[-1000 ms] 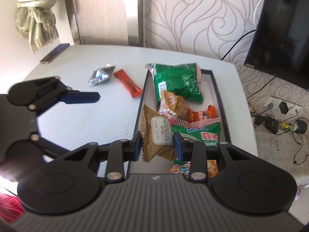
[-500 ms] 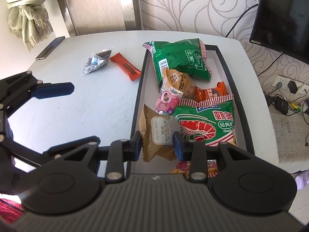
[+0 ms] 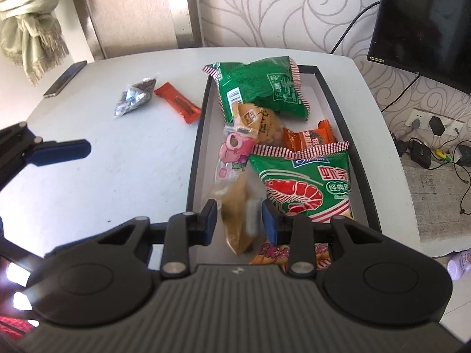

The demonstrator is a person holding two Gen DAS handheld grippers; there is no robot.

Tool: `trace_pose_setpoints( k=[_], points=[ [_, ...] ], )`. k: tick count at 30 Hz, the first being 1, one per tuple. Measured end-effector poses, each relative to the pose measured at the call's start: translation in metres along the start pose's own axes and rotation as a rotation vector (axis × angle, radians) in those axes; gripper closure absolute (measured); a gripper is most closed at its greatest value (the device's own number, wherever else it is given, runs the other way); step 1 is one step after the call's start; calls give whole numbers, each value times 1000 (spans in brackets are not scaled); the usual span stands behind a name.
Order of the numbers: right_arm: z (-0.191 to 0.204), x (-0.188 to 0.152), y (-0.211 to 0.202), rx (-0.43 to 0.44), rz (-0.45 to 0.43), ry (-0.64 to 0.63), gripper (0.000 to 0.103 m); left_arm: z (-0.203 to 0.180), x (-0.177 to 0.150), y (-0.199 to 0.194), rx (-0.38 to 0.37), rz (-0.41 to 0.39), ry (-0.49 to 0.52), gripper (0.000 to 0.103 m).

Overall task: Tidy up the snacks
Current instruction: 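Move right tool to red-orange chocolate bar on table and grasp it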

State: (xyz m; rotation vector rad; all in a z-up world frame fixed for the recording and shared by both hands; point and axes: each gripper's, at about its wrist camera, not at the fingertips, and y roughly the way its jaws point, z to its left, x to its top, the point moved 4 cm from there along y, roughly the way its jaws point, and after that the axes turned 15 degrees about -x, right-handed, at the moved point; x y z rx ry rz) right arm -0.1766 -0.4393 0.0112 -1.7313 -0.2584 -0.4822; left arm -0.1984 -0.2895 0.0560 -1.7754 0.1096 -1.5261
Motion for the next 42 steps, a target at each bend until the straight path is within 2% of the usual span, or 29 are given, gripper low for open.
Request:
trace_pose_setpoints(
  k=[6, 23, 25, 35, 42],
  points=[
    [-6, 6, -15, 23, -31, 51, 66, 1, 0, 0, 4, -3, -3, 19],
    [23, 14, -25, 86, -51, -43, 66, 47, -7, 1, 101, 0, -87, 19],
    [28, 18, -24, 95, -55, -62, 64, 54, -8, 1, 118, 0, -99, 18],
    [61, 63, -3, 143, -99, -204, 63, 83, -18, 4, 178, 15, -186, 18],
    [103, 97, 39, 185, -112, -324, 64, 97, -23, -4, 236, 22, -222, 17]
  ],
)
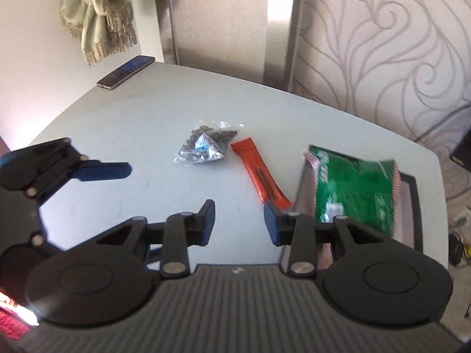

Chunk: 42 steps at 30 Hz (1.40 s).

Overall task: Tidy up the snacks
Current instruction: 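Move right tool to red-orange chocolate bar on table and grasp it, then grasp clear seed bag with left tool while right tool holds chocolate bar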

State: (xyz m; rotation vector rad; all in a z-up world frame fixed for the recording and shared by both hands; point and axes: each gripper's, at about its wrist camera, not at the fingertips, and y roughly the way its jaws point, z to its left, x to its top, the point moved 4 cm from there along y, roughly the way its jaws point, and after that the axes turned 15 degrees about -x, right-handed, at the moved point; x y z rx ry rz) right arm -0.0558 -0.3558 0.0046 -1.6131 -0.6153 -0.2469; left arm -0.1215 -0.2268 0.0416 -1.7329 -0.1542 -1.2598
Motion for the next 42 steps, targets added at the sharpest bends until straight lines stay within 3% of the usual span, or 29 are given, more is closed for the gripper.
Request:
trace_pose_setpoints(
  k=[9, 17, 21, 24, 25, 42],
  points=[
    [9, 23, 71, -40, 48, -88, 64, 25, -4, -11, 101, -10, -72, 16],
    [8, 19, 98, -13, 106, -72, 60, 45, -7, -12, 147, -9, -146, 16],
    [8, 19, 97, 12, 115, -89, 63, 48, -7, -6, 149, -1, -161, 15],
    [11, 14, 91, 20, 121, -109, 80, 50, -4, 1, 142, 2, -153, 15],
    [12, 12, 88, 20, 123, -114, 81, 50, -2, 4, 142, 3, -146, 15],
    [26, -61, 18, -13, 185, -4, 81, 68, 12, 42, 112, 2, -28, 12]
  ],
)
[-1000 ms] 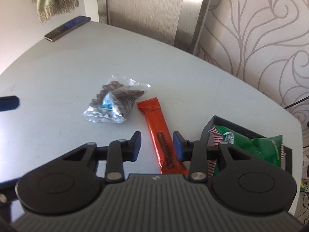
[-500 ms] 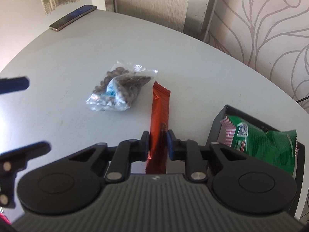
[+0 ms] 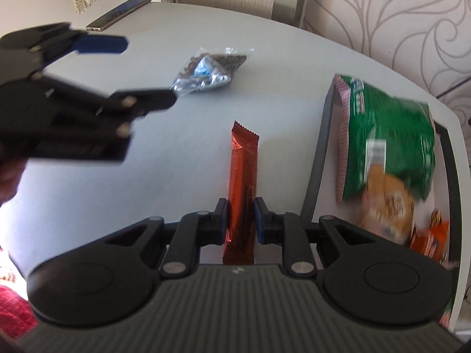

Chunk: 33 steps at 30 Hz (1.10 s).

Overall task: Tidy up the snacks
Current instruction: 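Grasp clear seed bag with left tool while right tool holds chocolate bar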

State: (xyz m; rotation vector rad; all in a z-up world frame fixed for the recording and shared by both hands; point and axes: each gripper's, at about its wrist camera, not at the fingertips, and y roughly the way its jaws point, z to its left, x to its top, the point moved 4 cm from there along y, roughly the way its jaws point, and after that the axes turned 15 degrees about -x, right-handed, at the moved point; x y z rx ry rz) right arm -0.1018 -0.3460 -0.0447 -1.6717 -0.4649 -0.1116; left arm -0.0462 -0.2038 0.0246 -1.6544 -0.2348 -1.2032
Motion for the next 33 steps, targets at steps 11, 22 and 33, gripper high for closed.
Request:
trace_pose_setpoints(
  k=[11, 22, 33],
  points=[
    [5, -7, -5, -28, 32, 56, 81, 16, 4, 63, -65, 88, 107, 7],
    [7, -6, -5, -54, 44, 89, 81, 19, 12, 86, -166, 86, 71, 19],
    [21, -12, -17, -59, 25, 64, 81, 9, 6, 70, -159, 45, 70, 58]
  ],
)
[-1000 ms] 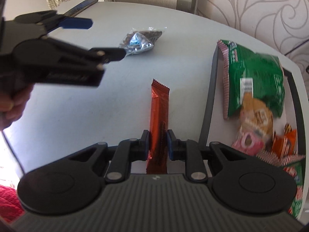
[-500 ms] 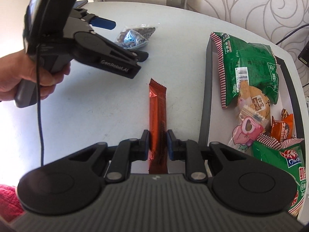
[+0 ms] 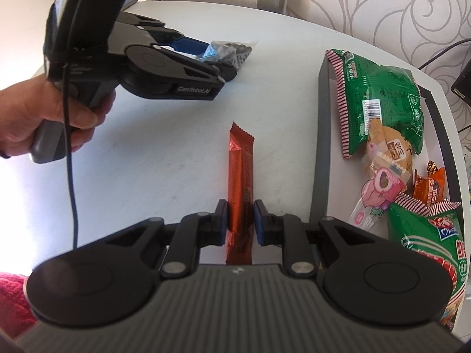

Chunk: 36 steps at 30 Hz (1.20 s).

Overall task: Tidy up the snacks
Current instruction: 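Grasp clear seed bag with left tool while right tool holds chocolate bar, then carry seed bag with left tool while right tool carries chocolate bar over box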

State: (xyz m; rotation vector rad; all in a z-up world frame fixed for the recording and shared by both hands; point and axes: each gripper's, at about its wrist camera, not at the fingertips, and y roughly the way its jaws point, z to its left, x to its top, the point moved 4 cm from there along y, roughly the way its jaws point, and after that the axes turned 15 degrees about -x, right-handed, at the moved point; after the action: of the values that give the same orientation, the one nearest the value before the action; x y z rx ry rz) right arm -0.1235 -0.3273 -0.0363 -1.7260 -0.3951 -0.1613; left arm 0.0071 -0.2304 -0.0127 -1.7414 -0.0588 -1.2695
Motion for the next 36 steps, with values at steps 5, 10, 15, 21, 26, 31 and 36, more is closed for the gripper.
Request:
trace_pose_setpoints(
  k=[5, 10, 15, 21, 26, 31, 36],
  points=[
    [0, -3, -14, 4, -30, 8, 82, 0, -6, -14, 25, -7, -18, 63],
    [-9, -1, -32, 3, -74, 29, 82, 2, -6, -30, 55, -22, -20, 65],
    [-15, 0, -39, -7, -84, 36, 82, -3, -7, -43, 68, -30, -5, 65],
    [-13, 0, -22, 36, -64, 103, 77, -5, -23, -52, 59, -11, -12, 65],
    [4, 6, -1, -6, -34, 14, 61, -7, -38, -56, 75, 18, 2, 61],
    [8, 4, 1, -2, -31, -26, 56, -7, -43, -56, 84, 35, 16, 53],
    [12, 4, 0, 28, -34, -53, 79, -8, -45, -58, 80, 33, 20, 54]
  ],
)
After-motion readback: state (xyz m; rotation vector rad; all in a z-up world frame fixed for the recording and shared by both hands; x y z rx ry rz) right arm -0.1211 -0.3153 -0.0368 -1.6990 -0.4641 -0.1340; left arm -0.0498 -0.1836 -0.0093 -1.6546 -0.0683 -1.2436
